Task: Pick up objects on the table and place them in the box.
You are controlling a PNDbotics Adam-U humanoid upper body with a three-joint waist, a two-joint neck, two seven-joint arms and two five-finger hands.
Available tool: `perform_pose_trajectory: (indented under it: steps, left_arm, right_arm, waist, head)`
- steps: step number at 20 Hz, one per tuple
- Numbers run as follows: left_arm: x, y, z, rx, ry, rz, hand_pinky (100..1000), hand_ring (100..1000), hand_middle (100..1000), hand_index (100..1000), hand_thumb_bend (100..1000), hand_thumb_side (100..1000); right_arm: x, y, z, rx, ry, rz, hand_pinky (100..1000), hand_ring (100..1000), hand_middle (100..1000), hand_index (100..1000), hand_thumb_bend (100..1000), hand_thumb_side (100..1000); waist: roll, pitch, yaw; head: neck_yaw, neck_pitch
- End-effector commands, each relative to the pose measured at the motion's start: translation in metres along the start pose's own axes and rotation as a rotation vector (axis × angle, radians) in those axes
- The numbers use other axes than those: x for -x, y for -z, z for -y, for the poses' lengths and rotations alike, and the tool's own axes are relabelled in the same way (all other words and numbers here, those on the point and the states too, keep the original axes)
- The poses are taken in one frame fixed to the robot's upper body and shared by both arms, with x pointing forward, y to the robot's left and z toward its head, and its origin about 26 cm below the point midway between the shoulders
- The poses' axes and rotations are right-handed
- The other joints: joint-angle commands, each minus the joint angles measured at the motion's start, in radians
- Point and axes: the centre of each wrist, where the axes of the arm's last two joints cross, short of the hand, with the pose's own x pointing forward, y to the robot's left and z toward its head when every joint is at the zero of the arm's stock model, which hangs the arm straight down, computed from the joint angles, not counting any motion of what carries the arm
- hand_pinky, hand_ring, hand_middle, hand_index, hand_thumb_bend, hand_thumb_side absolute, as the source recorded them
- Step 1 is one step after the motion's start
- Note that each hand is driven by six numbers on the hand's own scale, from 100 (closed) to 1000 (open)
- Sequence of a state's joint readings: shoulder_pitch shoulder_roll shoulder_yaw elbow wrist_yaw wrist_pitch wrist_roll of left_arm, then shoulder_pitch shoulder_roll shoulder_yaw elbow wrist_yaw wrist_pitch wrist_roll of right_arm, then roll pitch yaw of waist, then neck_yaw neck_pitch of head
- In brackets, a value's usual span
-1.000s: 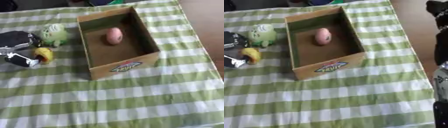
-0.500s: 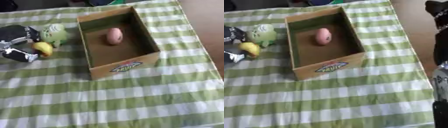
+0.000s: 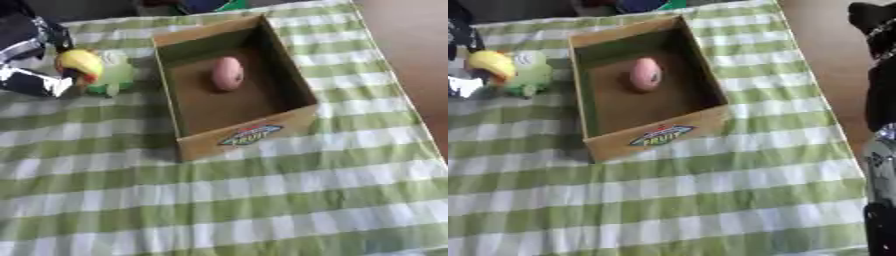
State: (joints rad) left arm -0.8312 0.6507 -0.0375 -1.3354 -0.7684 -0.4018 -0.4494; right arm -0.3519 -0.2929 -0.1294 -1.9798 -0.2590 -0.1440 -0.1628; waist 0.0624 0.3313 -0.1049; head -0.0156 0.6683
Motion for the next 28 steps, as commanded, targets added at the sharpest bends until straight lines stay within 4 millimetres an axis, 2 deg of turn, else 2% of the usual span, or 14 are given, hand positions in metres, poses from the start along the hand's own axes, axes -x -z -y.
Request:
perform_pose_trajectory:
  steps: [1,8,13,23,26,28]
  left_arm:
    - [0.003,0.0,-0.028,-0.077,0.02,-0.016,428,625,555,433,100,251]
    - [-0.011,0.025,-0.051,-0.188,0.034,0.015,425,627,553,432,100,257]
    - [-0.028,0.052,-0.056,-0.284,0.025,0.032,430,625,551,427,100,266]
    - [-0.073,0.102,-0.032,-0.391,-0.019,0.076,427,619,550,426,100,270]
    - [-0.078,0.109,-0.02,-0.382,-0.005,0.077,426,617,549,426,100,267]
    - [-0.081,0.111,-0.01,-0.371,0.003,0.075,428,617,549,426,100,264]
  right_arm:
    - [-0.008,0.005,0.0,-0.011,0.004,0.029,816,710,459,836,100,828]
    - [-0.008,0.006,-0.002,-0.008,0.012,0.032,815,709,461,836,100,824]
    - [-0.01,0.011,-0.006,-0.001,0.037,0.052,812,709,466,835,100,828]
    - [-0.011,0.017,-0.017,-0.015,0.099,0.077,811,708,469,834,100,822]
    - [-0.011,0.017,-0.017,-0.007,0.107,0.081,810,708,470,834,100,816]
    - [-0.011,0.017,-0.017,-0.003,0.11,0.081,811,708,470,834,100,813]
  waist:
    - [0.002,-0.028,-0.003]
    - [0.01,-0.034,-0.023]
    - [0.009,-0.035,-0.047]
    - [0.002,-0.02,-0.086]
    - [0.001,-0.018,-0.086]
    - [0.001,-0.018,-0.087]
  head:
    - [0.009,-0.014]
    - [0.03,-0.031]
    - [0.056,-0.041]
    - [0.111,-0.051]
    - [0.12,-0.04]
    - [0.126,-0.02]
